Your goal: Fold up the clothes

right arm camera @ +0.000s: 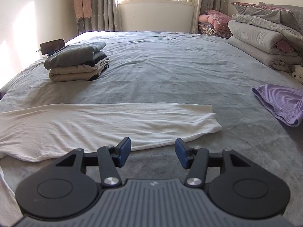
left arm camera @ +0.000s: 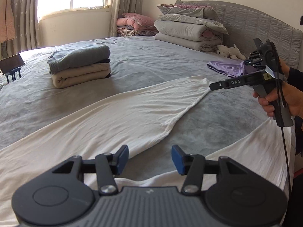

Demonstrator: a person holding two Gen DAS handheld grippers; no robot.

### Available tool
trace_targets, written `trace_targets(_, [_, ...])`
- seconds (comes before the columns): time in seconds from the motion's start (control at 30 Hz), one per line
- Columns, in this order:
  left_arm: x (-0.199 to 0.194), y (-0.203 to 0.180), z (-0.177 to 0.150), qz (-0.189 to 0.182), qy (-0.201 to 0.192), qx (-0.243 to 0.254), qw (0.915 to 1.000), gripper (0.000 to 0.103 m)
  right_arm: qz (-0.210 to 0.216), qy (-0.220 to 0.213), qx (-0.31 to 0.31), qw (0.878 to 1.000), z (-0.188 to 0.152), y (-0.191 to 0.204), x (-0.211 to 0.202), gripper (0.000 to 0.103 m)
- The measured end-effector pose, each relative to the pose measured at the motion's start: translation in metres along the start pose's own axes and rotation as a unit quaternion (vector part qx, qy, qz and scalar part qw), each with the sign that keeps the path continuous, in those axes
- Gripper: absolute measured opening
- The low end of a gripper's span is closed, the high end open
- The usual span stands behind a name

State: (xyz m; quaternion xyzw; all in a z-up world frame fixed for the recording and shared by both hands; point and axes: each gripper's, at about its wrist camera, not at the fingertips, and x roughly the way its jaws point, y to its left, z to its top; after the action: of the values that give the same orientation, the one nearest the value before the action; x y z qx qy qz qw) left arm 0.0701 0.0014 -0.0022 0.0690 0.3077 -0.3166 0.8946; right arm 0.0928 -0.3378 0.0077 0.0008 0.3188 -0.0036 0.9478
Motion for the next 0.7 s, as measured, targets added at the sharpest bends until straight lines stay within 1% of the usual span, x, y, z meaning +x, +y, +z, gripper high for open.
trace_targets(0.1, [-0.020, 0.015, -0.012, 0.029, -0.005, -0.015, 0.9994, 0.052, 0.034, -0.003, -0.022, 0.999, -0.006, 0.023, -0.018, 0.056])
trace_targets(0.23, [-0.047, 0.030, -0.035, 0.067, -0.001, -0.040, 0.9970, 0.052, 0.076, -0.011, -0.047, 0.996, -0.013, 0.058, -0.039, 0.058])
trace_targets(0.33, [-0.063, 0.039, -0.053, 0.091, 0.000, -0.055, 0.9944, 0.052, 0.114, -0.014, -0.068, 0.991, -0.021, 0.091, -0.052, 0.059])
trace_targets(0.47, [-0.081, 0.050, -0.078, 0.125, 0.007, -0.071, 0.9896, 0.053, 0.164, -0.012, -0.097, 0.982, -0.034, 0.134, -0.062, 0.059])
trace_targets(0.57, [-0.099, 0.057, -0.095, 0.141, -0.002, -0.078, 0.9868, 0.054, 0.193, -0.002, -0.119, 0.974, -0.048, 0.160, -0.064, 0.061])
trace_targets(0.7, [-0.125, 0.067, -0.107, 0.156, -0.016, -0.101, 0.9824, 0.056, 0.227, 0.016, -0.147, 0.963, -0.068, 0.191, -0.066, 0.062])
